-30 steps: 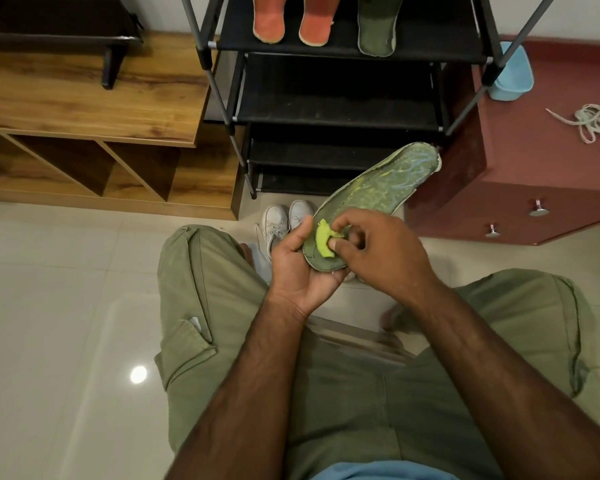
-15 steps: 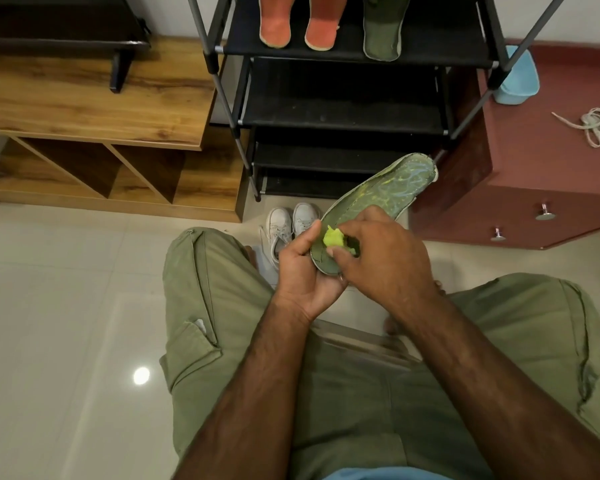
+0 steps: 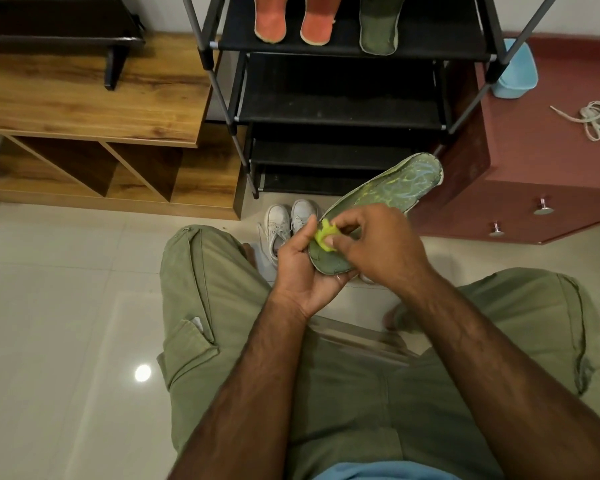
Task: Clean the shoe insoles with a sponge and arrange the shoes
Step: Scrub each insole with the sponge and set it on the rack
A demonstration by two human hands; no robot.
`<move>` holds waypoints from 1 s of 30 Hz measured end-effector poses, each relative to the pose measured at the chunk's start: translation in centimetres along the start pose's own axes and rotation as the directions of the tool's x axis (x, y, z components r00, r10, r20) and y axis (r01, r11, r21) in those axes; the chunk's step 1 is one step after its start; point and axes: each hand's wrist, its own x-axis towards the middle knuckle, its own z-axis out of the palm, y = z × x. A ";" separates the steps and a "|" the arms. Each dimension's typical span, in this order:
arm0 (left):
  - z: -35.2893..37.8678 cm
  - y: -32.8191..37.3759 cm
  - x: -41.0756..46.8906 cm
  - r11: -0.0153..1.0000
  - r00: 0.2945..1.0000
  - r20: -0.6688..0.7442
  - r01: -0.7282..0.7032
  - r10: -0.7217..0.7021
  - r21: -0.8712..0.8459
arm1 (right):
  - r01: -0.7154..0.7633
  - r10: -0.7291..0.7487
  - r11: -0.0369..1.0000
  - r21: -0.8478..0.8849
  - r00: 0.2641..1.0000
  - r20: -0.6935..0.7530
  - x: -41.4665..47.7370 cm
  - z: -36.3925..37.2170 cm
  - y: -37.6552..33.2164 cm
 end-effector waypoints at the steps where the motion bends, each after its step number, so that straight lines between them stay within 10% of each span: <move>1: 0.1 -0.1 0.1 1.000 1.000 -0.003 -0.002 0.002 0.014 | -0.027 0.027 1.000 -0.002 0.996 -0.080 0.1 -0.1 0.0; 7: 0.0 -0.1 -0.2 1.000 1.000 0.010 0.023 -0.023 -0.016 | 0.060 -0.059 0.998 -0.003 0.985 0.165 -0.3 0.3 -0.7; 12: 0.4 -0.1 -0.1 1.000 1.000 0.017 0.006 -0.006 0.027 | -0.014 0.016 0.999 0.033 0.998 -0.060 0.1 0.0 -0.5; 16: 0.1 -0.2 -0.3 1.000 0.999 -0.025 0.026 -0.026 -0.002 | 0.008 -0.014 1.000 0.027 0.976 0.215 -0.1 -0.2 -0.7; 21: 0.2 -0.2 -0.1 0.999 1.000 -0.019 -0.011 0.011 0.038 | -0.089 0.086 0.992 -0.092 0.995 -0.045 0.3 -0.9 -0.7; 26: -0.2 -0.1 -0.1 1.000 1.000 -0.021 -0.016 0.017 0.011 | -0.011 0.032 0.997 -0.073 0.956 0.291 -1.0 -0.3 -0.9; 30: 0.4 -0.1 -0.2 0.999 0.999 -0.033 -0.040 0.040 0.019 | -0.131 0.163 0.956 -0.261 0.981 0.106 -0.2 -1.5 -0.1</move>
